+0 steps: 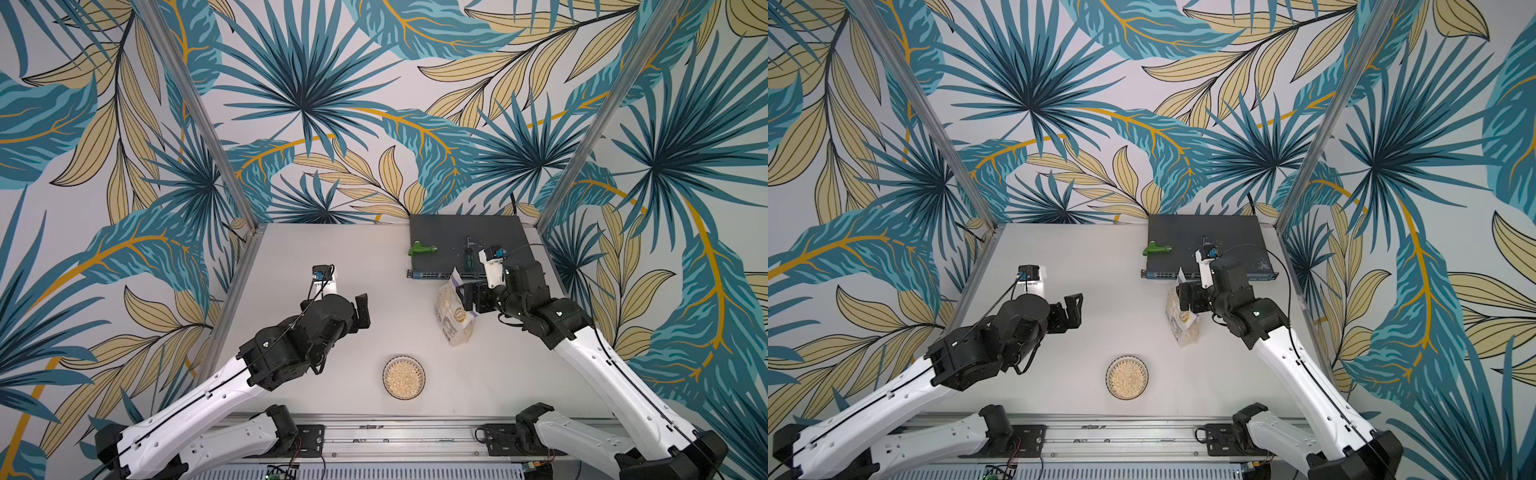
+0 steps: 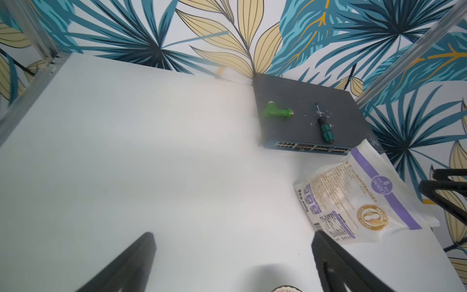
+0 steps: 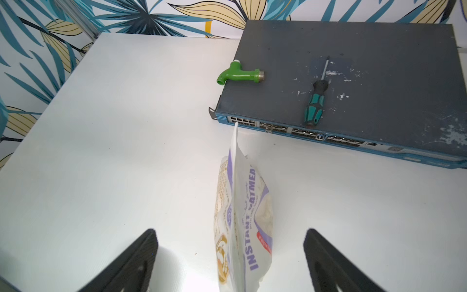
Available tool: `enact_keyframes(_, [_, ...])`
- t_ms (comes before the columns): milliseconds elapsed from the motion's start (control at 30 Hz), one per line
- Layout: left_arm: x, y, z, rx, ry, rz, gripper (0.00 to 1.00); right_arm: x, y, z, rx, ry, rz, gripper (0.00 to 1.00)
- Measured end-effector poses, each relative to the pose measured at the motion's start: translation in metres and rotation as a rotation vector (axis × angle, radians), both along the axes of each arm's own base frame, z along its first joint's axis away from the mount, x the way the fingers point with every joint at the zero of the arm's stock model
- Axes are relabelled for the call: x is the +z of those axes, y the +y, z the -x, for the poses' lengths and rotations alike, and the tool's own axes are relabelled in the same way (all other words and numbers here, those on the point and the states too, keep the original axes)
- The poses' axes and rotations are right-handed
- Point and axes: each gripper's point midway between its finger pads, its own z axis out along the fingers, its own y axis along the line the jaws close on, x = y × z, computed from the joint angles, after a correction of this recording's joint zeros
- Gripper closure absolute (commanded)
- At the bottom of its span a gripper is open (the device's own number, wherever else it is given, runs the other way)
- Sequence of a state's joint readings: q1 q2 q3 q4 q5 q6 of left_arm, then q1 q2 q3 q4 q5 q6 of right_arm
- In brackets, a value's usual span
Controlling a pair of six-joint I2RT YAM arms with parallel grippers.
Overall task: Pour the oats into the breakfast bowl
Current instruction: Close the oats bag at the center of the board.
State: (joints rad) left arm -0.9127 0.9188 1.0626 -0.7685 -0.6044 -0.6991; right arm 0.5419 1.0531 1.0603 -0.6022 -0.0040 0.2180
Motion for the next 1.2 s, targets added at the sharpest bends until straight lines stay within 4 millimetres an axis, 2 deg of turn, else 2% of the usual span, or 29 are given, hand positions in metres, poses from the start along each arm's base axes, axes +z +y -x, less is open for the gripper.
enact_keyframes(200, [-0.001, 0.008, -0.002, -0.013, -0.023, -0.119, 0.00, -0.024, 0.010, 0.010, 0.049, 0.079, -0.011, 0.21])
enact_keyframes(300, [-0.004, 0.008, -0.002, -0.014, -0.029, -0.124, 0.00, -0.034, 0.010, 0.010, 0.041, 0.100, 0.008, 0.30])
enact_keyframes(433, [-0.010, 0.014, 0.001, -0.008, -0.036, -0.127, 0.00, -0.040, 0.005, 0.009, 0.020, 0.102, 0.030, 0.50])
enact_keyframes(567, [-0.006, 0.021, 0.003, 0.009, -0.057, -0.123, 0.00, -0.041, 0.002, 0.007, 0.004, 0.099, 0.042, 0.67])
enact_keyframes(700, [-0.005, 0.023, 0.002, 0.020, -0.064, -0.126, 0.00, -0.042, 0.001, 0.005, -0.002, 0.100, 0.052, 0.76])
enact_keyframes(833, [-0.004, 0.024, 0.002, 0.024, -0.066, -0.127, 0.00, -0.044, -0.001, 0.004, -0.006, 0.098, 0.066, 1.00])
enact_keyframes(1000, [-0.002, 0.024, 0.001, 0.032, -0.076, -0.120, 0.00, -0.044, -0.002, 0.003, -0.007, 0.092, 0.075, 1.00])
enact_keyframes(1033, [-0.001, 0.024, 0.000, 0.036, -0.081, -0.119, 0.00, -0.044, -0.002, 0.003, -0.007, 0.092, 0.075, 0.83])
enact_keyframes(1067, [0.000, 0.025, -0.001, 0.042, -0.087, -0.117, 0.00, -0.044, -0.002, 0.003, -0.006, 0.090, 0.074, 0.42])
enact_keyframes(1100, [0.002, 0.025, -0.001, 0.048, -0.093, -0.115, 0.00, -0.044, -0.002, 0.003, -0.008, 0.086, 0.070, 0.20])
enact_keyframes(1133, [0.003, 0.026, -0.002, 0.058, -0.101, -0.115, 0.00, -0.043, -0.001, 0.003, -0.009, 0.076, 0.062, 0.03])
enact_keyframes(1200, [0.001, 0.029, -0.005, 0.085, -0.119, -0.124, 0.00, -0.037, -0.002, 0.002, -0.020, 0.034, 0.034, 0.01])
